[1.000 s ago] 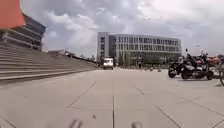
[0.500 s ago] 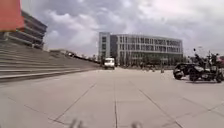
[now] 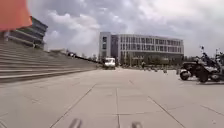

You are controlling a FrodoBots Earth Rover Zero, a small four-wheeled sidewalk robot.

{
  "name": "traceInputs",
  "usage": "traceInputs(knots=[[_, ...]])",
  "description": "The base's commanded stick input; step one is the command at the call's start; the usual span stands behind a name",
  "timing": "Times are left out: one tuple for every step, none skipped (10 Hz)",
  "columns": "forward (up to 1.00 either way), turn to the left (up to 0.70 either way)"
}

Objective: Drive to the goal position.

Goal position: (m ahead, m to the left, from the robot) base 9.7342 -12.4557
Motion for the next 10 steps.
traceInputs(knots=[[0.85,-0.30],[0.85,-0.34],[0.85,-0.34],[0.85,-0.28],[0.85,-0.14],[0.85,0.00],[0.85,0.00],[0.85,0.00],[0.85,0.00],[0.85,0.00]])
